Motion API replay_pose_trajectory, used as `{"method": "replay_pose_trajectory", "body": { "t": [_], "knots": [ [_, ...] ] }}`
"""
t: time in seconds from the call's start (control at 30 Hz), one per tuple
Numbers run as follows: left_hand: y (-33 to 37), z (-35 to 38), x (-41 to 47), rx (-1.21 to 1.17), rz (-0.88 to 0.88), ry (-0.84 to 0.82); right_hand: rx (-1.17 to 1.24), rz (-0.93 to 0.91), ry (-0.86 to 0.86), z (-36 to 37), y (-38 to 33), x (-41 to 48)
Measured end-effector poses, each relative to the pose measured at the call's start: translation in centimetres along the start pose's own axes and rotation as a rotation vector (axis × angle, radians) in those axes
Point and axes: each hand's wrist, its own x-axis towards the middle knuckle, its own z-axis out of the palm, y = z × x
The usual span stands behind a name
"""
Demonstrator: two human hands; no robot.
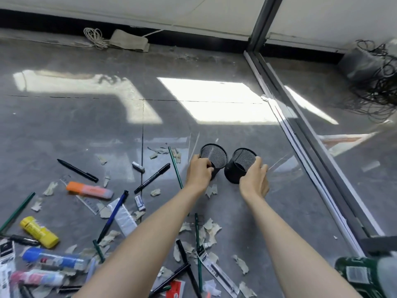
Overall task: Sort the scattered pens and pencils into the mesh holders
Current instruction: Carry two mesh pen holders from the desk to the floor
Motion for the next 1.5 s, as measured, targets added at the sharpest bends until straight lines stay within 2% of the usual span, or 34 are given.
{"method": "replay_pose_trajectory", "body": {
  "t": [0.13,0.23,0.33,0.5,0.63,0.8,1.0,1.13,1.3,1.5],
  "knots": [
    [0.3,-1.7,-1.3,0.103,0.046,0.000,-0.006,-0.034,0.029,-0.4,-1.3,-0.9],
    [0.7,-6.0,-2.1,0.206,0.082,0.033,0.044,-0.039,0.014,-0.6,-4.2,-2.6],
    [0.6,-13.6,-2.4,0.250,0.048,0.088,0.079,-0.058,-0.054,-1.5,-8.3,-5.7],
    [1.5,-27.3,-6.7,0.290,-0.090,0.163,-0.015,-0.132,-0.280,-6.1,-14.2,-12.8],
    [5.4,-35.8,-11.9,0.284,-0.169,0.180,-0.028,-0.169,-0.422,-14.1,-20.5,-18.1],
    [14.4,-45.7,-18.2,0.240,-0.211,0.195,-0.005,-0.343,-0.558,-27.3,-30.4,-24.4],
    [24.5,-59.0,-25.4,0.144,-0.236,0.257,-0.019,-0.508,-0.583,-42.7,-41.0,-31.4],
    [28.3,-69.2,-31.7,0.104,-0.304,0.382,-0.040,-0.598,-0.604,-50.0,-48.2,-37.0],
    [27.0,-80.5,-40.4,0.149,-0.427,0.513,-0.009,-0.765,-0.647,-54.3,-57.5,-45.7],
    [22.2,-89.6,-46.5,0.181,-0.627,0.671,-0.037,-0.924,-0.715,-53.7,-64.5,-54.0]
  ]
}}
